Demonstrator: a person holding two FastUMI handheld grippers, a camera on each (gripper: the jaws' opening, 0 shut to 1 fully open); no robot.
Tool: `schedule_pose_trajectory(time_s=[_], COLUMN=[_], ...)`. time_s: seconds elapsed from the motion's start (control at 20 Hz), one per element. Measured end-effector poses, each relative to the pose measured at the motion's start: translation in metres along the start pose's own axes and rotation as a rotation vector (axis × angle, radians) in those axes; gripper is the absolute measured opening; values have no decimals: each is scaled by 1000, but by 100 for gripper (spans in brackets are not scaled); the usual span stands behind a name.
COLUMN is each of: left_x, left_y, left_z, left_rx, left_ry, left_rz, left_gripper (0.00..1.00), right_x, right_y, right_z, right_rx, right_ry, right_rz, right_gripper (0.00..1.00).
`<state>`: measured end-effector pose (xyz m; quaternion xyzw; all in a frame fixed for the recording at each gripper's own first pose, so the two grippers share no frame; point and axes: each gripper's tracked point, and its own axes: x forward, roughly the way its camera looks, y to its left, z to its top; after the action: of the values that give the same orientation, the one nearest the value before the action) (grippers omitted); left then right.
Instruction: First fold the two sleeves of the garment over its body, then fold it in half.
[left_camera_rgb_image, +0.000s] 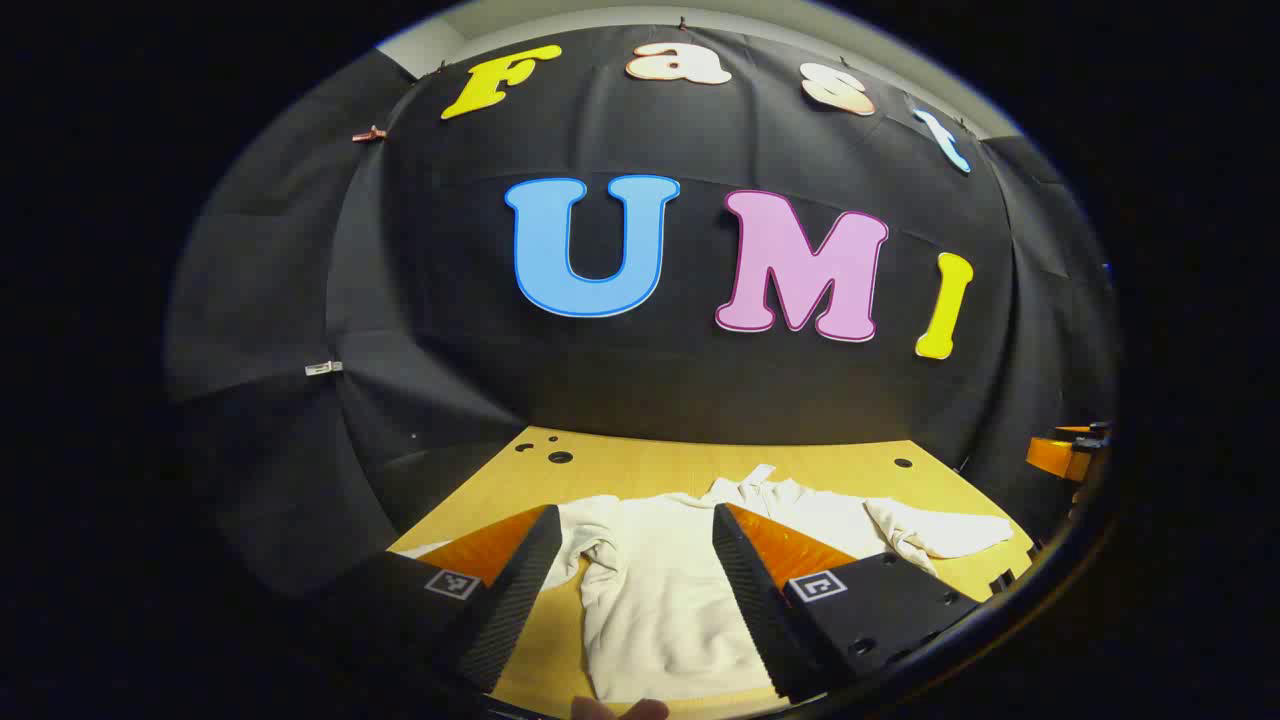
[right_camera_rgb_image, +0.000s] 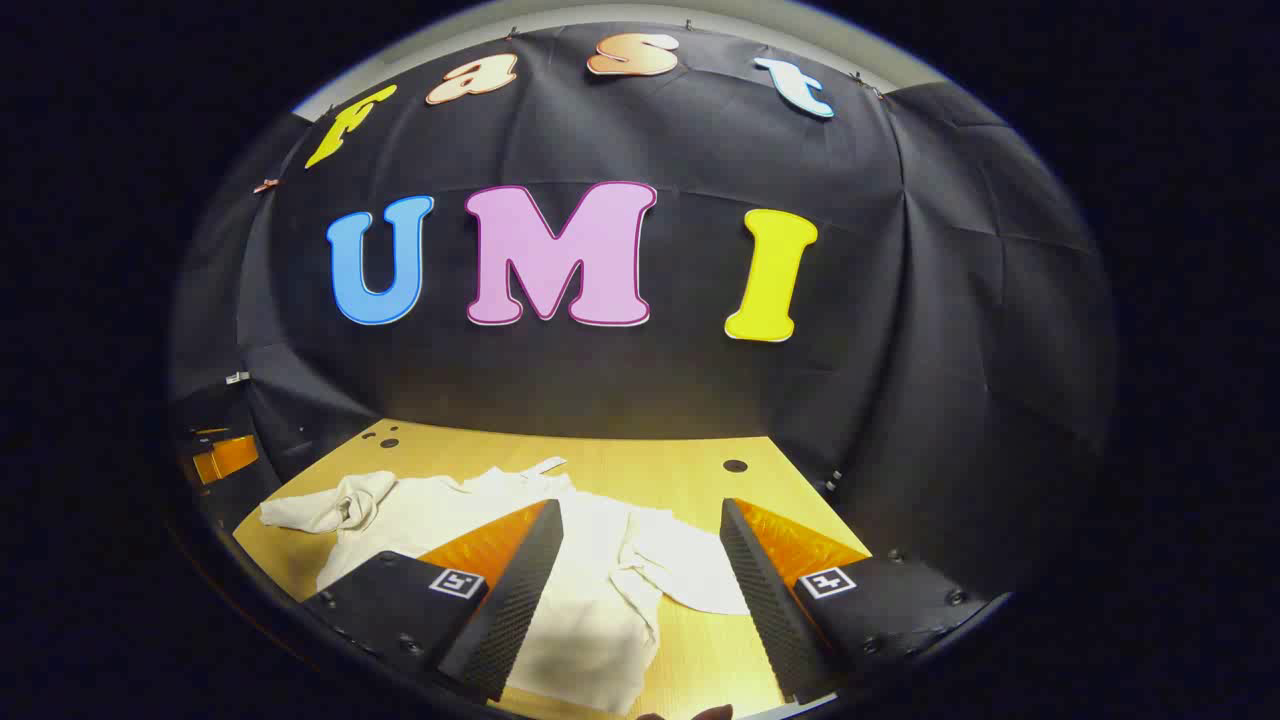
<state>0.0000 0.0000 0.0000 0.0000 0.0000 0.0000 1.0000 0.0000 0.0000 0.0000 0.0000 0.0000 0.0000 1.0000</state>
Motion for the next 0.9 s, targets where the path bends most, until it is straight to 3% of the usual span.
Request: schedule_pose_trajectory(time_s=[0.5, 0.7, 0.9], left_x=[3, 8, 12], left_y=[-15, -20, -28], left_z=[-5, -7, -10], left_rx=[22, 33, 37], left_ry=[11, 19, 35], left_rz=[-39, -51, -39], left_gripper=[96, 96, 96], right_x=[-1, -6, 3], right_y=[-14, -42, -100], right_z=[-6, -13, -36], right_rx=[20, 33, 39], right_ry=[13, 20, 84], right_rz=[-50, -105, -190], right_gripper=[98, 98, 98])
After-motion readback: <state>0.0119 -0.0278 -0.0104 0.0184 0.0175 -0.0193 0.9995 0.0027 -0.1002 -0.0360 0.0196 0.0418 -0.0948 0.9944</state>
